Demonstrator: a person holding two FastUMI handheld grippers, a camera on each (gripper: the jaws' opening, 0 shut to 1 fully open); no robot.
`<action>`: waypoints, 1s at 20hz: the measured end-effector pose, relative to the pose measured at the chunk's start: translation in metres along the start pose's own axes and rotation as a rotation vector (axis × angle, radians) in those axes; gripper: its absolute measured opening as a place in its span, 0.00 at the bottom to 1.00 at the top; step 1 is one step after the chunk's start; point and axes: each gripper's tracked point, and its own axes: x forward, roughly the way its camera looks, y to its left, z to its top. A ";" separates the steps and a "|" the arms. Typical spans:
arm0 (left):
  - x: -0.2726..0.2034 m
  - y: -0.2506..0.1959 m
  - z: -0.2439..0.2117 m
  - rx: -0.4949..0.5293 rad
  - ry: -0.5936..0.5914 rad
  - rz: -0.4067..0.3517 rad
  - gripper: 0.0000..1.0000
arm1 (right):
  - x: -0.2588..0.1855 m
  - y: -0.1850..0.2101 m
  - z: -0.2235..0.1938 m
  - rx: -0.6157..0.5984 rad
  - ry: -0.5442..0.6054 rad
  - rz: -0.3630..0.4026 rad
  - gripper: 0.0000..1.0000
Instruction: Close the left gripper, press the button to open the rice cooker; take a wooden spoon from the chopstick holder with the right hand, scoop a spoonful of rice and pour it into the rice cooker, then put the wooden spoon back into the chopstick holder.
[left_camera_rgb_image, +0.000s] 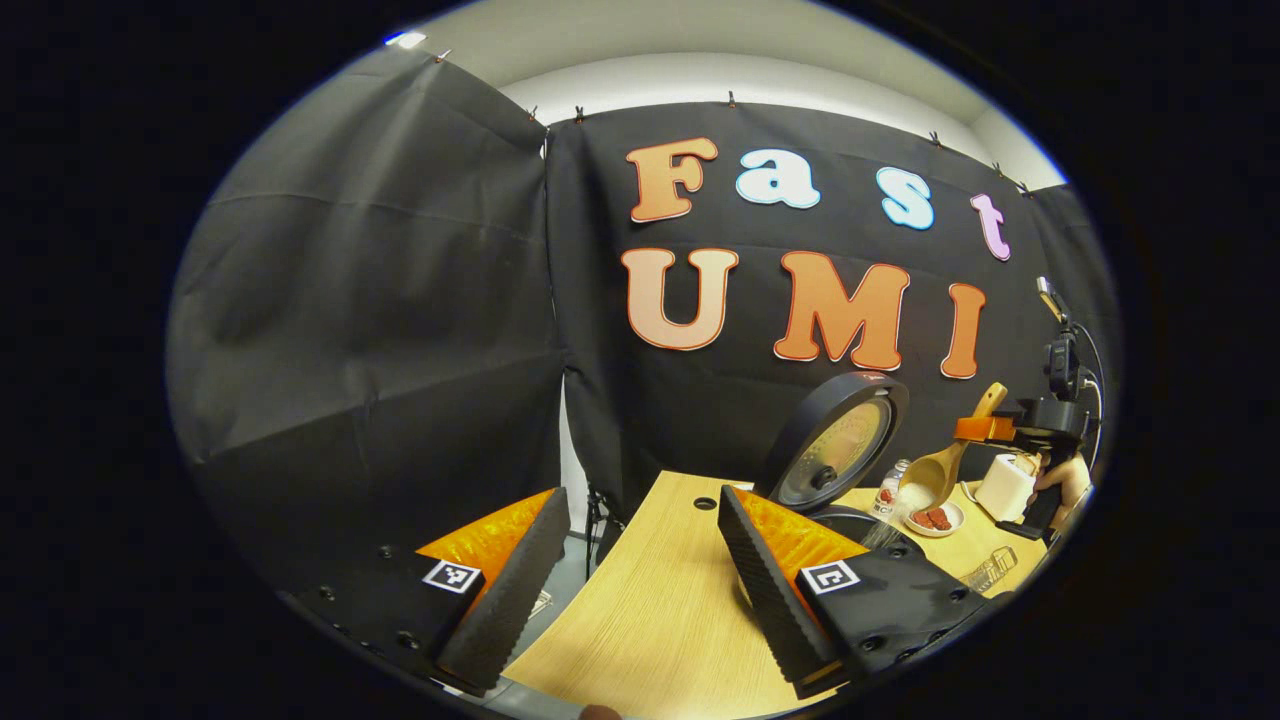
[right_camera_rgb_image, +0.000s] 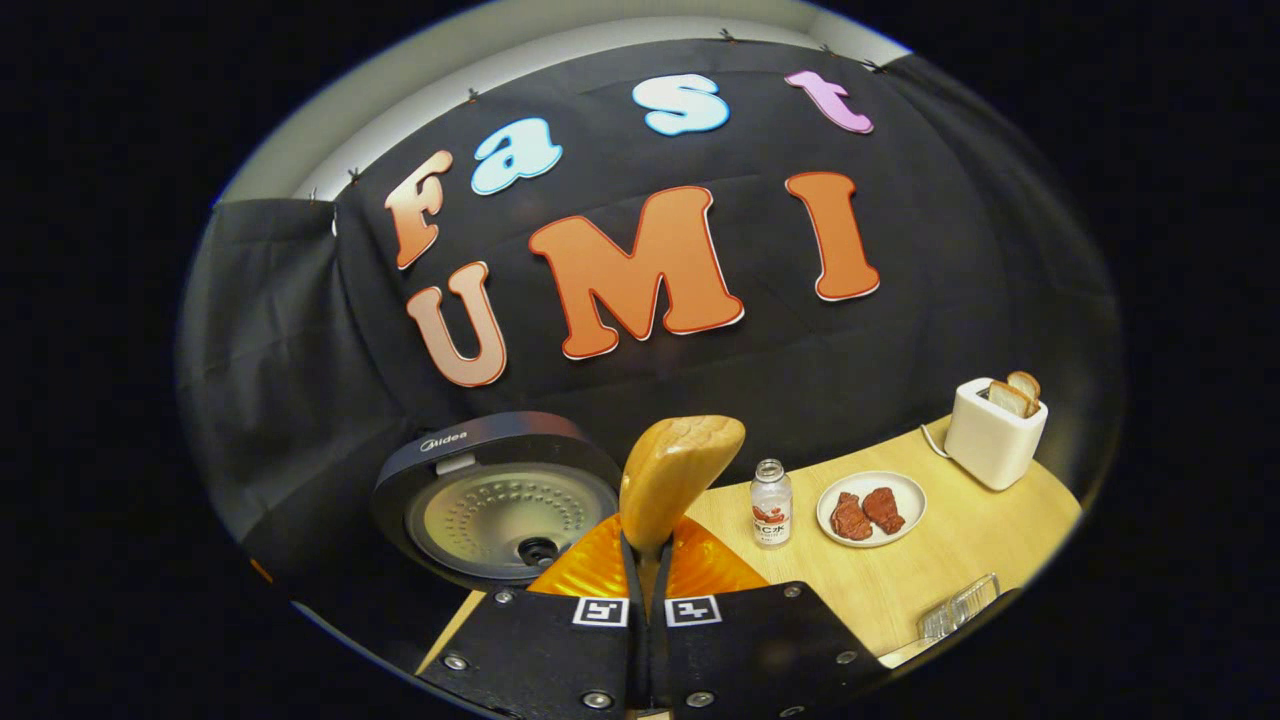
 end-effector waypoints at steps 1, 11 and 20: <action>0.001 0.000 0.000 0.002 0.002 0.001 1.00 | 0.001 0.003 -0.002 -0.025 -0.006 0.008 0.00; 0.006 -0.005 -0.002 0.009 0.015 0.004 1.00 | 0.007 0.027 -0.030 -0.381 -0.035 0.106 0.00; 0.002 -0.015 0.011 0.022 -0.003 0.007 1.00 | 0.009 0.010 -0.036 -0.180 0.020 0.130 0.00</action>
